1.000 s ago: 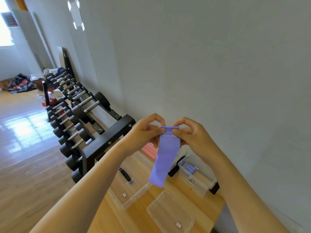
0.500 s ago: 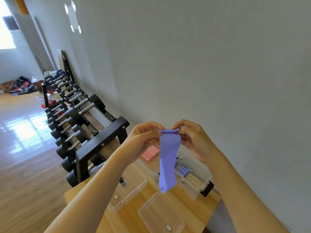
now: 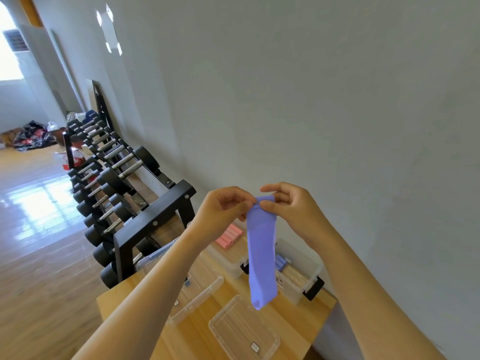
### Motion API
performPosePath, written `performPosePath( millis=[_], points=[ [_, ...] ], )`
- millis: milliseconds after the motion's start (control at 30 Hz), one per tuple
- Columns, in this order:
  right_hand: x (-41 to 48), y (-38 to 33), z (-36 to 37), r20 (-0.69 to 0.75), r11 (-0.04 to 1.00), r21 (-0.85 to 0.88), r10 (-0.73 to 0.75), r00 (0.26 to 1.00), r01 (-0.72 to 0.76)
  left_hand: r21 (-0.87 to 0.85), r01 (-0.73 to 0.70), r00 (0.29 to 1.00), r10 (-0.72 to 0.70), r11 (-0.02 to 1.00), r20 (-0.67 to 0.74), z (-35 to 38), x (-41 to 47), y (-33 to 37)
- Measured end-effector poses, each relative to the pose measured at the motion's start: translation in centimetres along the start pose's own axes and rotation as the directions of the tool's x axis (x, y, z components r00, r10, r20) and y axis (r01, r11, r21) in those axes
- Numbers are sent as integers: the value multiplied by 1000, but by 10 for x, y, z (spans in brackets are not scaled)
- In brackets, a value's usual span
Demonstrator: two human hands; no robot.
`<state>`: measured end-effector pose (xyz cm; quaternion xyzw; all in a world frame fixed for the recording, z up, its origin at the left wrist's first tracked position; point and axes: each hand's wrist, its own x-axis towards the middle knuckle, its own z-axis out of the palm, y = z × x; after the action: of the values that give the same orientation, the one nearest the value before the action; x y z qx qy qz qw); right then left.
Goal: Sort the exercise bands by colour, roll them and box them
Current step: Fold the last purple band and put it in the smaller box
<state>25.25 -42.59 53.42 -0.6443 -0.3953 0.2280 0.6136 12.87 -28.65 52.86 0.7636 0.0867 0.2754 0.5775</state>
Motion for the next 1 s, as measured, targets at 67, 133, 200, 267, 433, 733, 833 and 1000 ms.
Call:
performPosePath(
  millis=[67,133,200,267,433,733,833,1000],
  points=[
    [-1,0,-1,-10,999,-33,-12,1000,12,18,-4,1000,4,1000,-14,2,-1,1],
    [-2,1,-2,1,998,-59,-30,1000,30,19,25,999,-24,1000,-39,2,-1,1],
    [-5,2,-2,45,996,-80,-40,998,43,94,22,999,-19,995,-37,2,-2,0],
    [-7,2,-2,110,996,-75,-40,993,49,210,-7,1000,8,978,-3,2,-6,-3],
    [-10,0,-3,133,998,56,-38,990,31,143,29,995,-42,989,92,4,-16,4],
    [-20,-11,-8,170,906,416,7,985,-78,-463,204,979,-169,863,116,0,-20,17],
    [-23,-16,-13,101,930,364,7,995,-44,-470,152,983,-184,870,-23,-8,-20,18],
    [-25,-18,-8,81,969,247,-20,997,0,-279,156,986,-164,947,-7,-2,-23,25]
  ],
)
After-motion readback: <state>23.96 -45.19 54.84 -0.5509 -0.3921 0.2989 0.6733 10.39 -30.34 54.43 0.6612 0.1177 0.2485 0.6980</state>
